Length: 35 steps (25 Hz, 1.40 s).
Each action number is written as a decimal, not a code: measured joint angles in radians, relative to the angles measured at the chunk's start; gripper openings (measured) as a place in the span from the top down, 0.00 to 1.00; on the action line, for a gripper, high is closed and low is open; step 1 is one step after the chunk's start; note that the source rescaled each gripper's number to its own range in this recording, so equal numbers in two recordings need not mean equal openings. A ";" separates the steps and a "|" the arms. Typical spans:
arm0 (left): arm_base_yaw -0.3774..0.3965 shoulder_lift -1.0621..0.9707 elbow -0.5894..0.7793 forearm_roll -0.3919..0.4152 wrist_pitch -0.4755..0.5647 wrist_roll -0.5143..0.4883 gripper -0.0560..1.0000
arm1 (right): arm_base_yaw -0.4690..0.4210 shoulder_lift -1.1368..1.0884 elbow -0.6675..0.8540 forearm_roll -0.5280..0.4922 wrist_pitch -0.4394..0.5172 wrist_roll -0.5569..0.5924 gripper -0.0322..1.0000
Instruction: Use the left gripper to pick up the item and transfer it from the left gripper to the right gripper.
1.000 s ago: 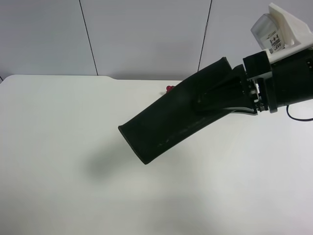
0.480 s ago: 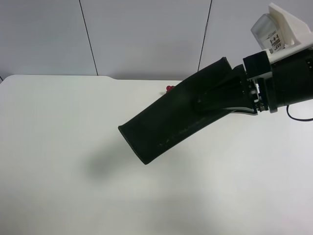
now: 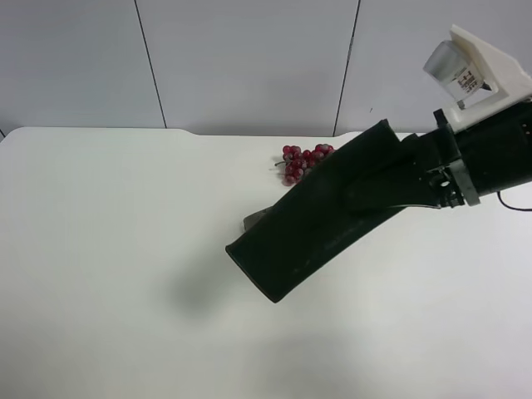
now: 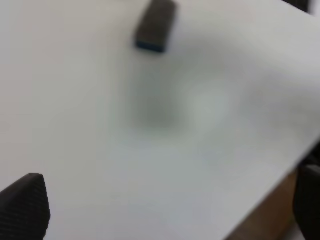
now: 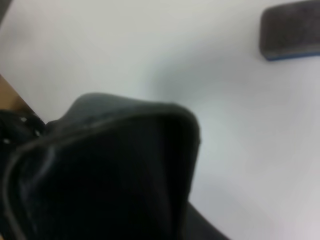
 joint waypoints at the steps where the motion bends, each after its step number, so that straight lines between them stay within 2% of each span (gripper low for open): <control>1: 0.048 0.000 0.000 0.000 0.000 0.000 0.02 | 0.000 0.000 0.000 -0.015 0.000 0.008 0.97; 5: 0.238 0.000 0.000 0.000 0.000 0.000 0.02 | 0.000 0.000 -0.001 -0.113 0.000 0.070 0.97; 8: 0.385 0.000 0.000 0.000 0.000 0.000 0.02 | 0.000 0.005 -0.013 -0.223 0.002 0.124 0.97; 11: 0.489 0.000 0.001 0.000 0.000 0.000 0.02 | 0.000 0.038 -0.062 -0.336 0.016 0.204 0.97; 14: 0.556 0.000 0.001 0.001 0.000 0.000 0.02 | 0.000 0.114 -0.128 -0.433 0.042 0.265 0.97; 20: 0.589 0.000 0.001 0.000 -0.001 0.000 0.02 | 0.000 0.306 -0.220 -0.540 0.089 0.289 0.97; 28: 0.589 0.000 0.001 0.000 -0.001 0.001 0.02 | -0.011 0.518 -0.352 -0.563 0.143 0.355 0.97; 35: 0.589 0.000 0.001 0.000 -0.001 0.001 0.02 | -0.140 0.623 -0.387 -0.562 0.214 0.444 0.97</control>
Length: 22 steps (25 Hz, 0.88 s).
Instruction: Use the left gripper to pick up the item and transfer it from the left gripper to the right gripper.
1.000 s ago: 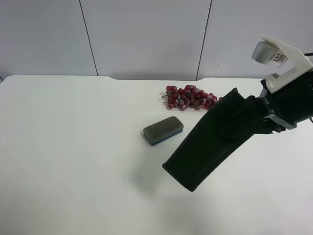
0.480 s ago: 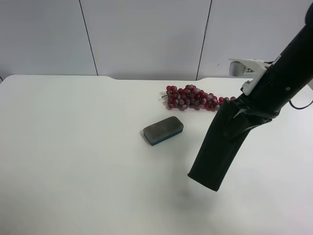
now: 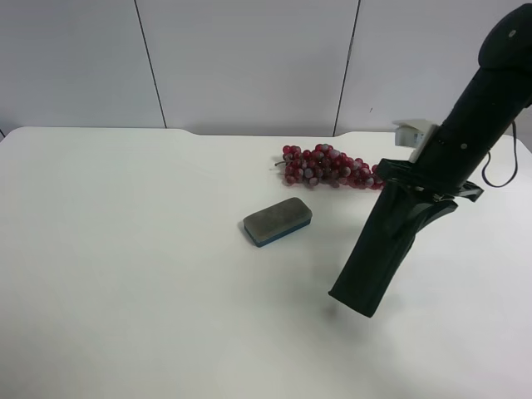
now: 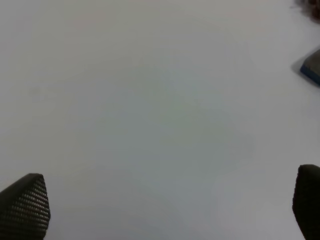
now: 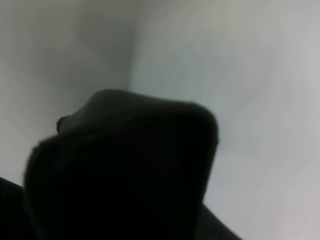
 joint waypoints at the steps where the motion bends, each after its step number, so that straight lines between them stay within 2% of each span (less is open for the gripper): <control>1: 0.000 0.000 0.000 0.000 0.000 0.000 0.02 | -0.024 0.009 0.000 0.000 0.005 0.002 0.97; 6: 0.000 0.000 0.000 0.000 0.000 0.000 0.02 | -0.105 0.044 0.000 0.023 0.005 0.007 0.97; 12: 0.003 0.000 0.000 0.000 0.000 0.000 0.02 | -0.113 0.054 0.000 0.023 -0.002 0.035 0.97; 13: 0.003 0.000 0.000 0.000 0.000 0.000 0.02 | -0.113 0.054 0.000 0.023 -0.008 0.037 0.94; 15: 0.004 0.000 0.000 0.000 0.000 0.000 0.02 | -0.113 0.054 0.000 0.026 -0.031 0.042 0.81; 20: 0.005 0.000 0.000 0.000 0.000 0.000 0.02 | -0.113 0.054 0.000 0.042 -0.077 0.042 0.17; 22: 0.005 0.000 0.000 0.000 0.000 0.000 0.02 | -0.113 0.054 0.000 0.042 -0.081 0.042 0.06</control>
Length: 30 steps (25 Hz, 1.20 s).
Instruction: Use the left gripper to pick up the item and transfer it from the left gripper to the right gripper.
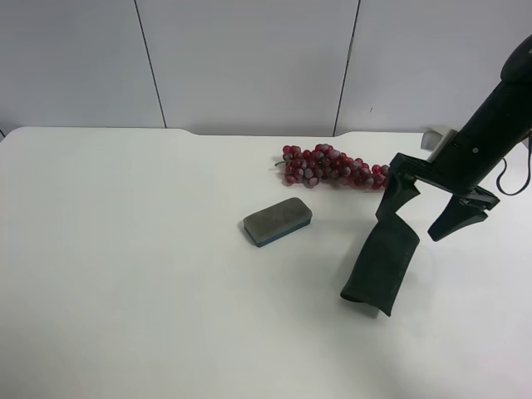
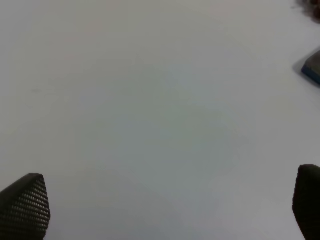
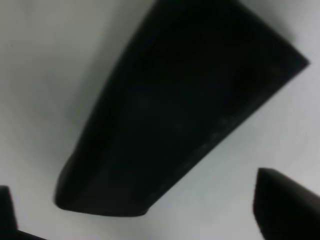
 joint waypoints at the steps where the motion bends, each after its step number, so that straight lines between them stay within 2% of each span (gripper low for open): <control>1: 0.000 0.000 0.000 0.000 0.000 0.000 0.02 | 0.000 0.000 0.000 0.000 0.000 0.000 0.04; 8: 0.000 0.000 0.000 0.000 0.000 0.000 0.02 | 0.000 -0.002 0.000 0.003 0.006 0.000 0.00; 12: 0.000 0.000 0.000 -0.001 0.000 0.000 0.02 | 0.000 -0.044 -0.022 0.004 0.071 0.000 0.00; 20: 0.000 0.000 0.000 0.000 0.000 0.000 0.02 | 0.000 -0.332 -0.104 -0.009 0.107 0.000 0.00; 23: 0.000 0.000 0.000 0.000 0.000 0.000 0.02 | 0.018 -0.493 -0.104 -0.087 0.110 0.000 0.00; 28: 0.000 0.000 0.000 0.000 0.000 0.000 0.02 | 0.098 -0.773 -0.104 -0.243 0.114 0.018 0.00; 30: 0.000 0.000 0.000 0.000 0.000 0.000 0.02 | 0.123 -0.866 -0.092 -0.266 0.114 0.048 0.00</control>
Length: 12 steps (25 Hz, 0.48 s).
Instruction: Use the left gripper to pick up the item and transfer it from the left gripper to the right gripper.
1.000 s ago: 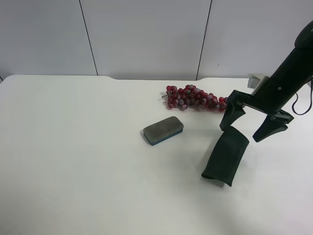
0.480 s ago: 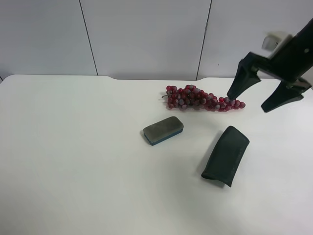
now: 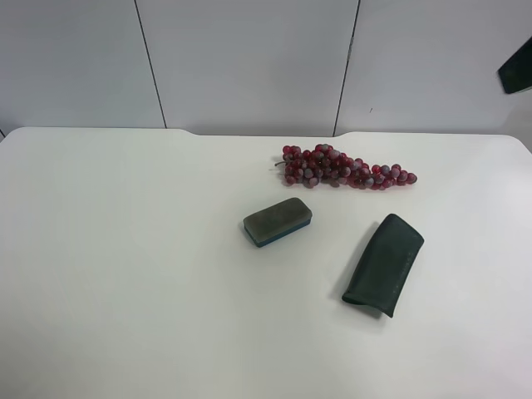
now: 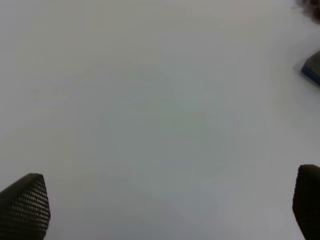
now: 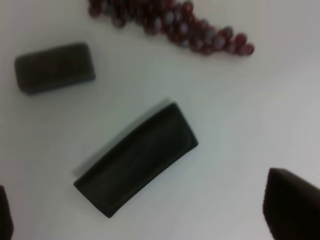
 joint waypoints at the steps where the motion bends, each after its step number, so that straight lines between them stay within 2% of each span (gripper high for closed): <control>1: 0.000 0.000 0.000 0.000 0.000 0.000 0.02 | 0.007 -0.056 0.017 -0.003 0.000 0.017 0.00; 4: 0.000 0.000 0.000 0.000 0.000 0.000 0.02 | 0.013 -0.214 0.098 -0.008 0.001 0.047 0.00; 12: 0.000 0.000 0.000 0.000 0.000 0.000 0.02 | 0.013 -0.605 0.433 -0.077 0.008 0.057 0.00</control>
